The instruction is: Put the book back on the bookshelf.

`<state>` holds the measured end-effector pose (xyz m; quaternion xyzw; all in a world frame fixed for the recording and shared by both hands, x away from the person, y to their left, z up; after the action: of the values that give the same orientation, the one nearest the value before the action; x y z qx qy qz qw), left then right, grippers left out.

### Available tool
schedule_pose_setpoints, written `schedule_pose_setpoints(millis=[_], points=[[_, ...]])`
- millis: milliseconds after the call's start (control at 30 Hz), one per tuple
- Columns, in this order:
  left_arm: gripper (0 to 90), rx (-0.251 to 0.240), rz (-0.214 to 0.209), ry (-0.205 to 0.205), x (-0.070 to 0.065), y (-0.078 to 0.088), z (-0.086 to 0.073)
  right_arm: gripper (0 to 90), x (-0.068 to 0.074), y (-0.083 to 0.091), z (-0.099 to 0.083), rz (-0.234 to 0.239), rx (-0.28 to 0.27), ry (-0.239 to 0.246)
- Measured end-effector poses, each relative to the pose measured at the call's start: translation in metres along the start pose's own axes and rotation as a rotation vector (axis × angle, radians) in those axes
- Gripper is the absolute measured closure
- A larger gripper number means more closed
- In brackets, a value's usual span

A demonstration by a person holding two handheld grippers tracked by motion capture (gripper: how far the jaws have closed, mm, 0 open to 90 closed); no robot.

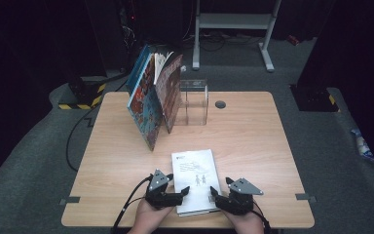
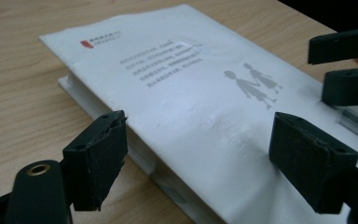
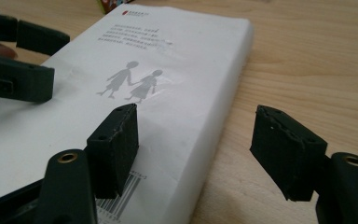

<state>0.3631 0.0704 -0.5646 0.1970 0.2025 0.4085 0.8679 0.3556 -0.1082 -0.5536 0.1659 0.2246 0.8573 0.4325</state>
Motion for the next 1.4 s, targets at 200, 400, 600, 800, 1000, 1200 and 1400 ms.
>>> schedule_pose_setpoints(millis=[200,400,600,800,1000,1200,1400], points=[[17.1,-0.002,-0.005,0.011,-0.001,-0.001,0.000,32.2,-0.008,0.002,-0.003,0.015,0.003,-0.040],[16.7,-0.002,-0.002,0.001,-0.001,-0.001,0.000,29.0,0.007,-0.002,-0.005,0.049,0.017,-0.020],[17.1,0.002,0.000,0.003,-0.002,-0.004,0.002,28.4,0.010,-0.006,-0.003,0.058,0.020,-0.016],[19.7,-0.004,-0.012,-0.004,-0.002,-0.018,0.011,28.5,0.008,-0.009,-0.003,0.074,0.018,-0.036],[21.8,0.011,-0.043,-0.021,-0.006,-0.034,0.021,27.2,-0.004,-0.005,-0.005,0.041,0.004,-0.068],[24.2,0.010,-0.035,-0.037,-0.010,-0.027,0.018,24.5,-0.010,-0.002,-0.008,0.037,0.003,-0.112],[23.0,0.016,-0.066,-0.008,-0.013,-0.021,0.010,24.6,-0.007,-0.009,-0.006,0.076,0.028,-0.146]])
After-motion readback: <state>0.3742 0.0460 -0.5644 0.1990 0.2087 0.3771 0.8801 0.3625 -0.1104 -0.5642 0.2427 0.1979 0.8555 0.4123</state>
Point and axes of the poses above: each handheld gripper's, and its own axes: y roughly backward along the jaws, z roughly out of its top, x roughly to its left, the point moved 9 cm from there along -y, roughly forward along the jaws, and after that the axes turned 2 degrees about z, right-handed, at the moved point
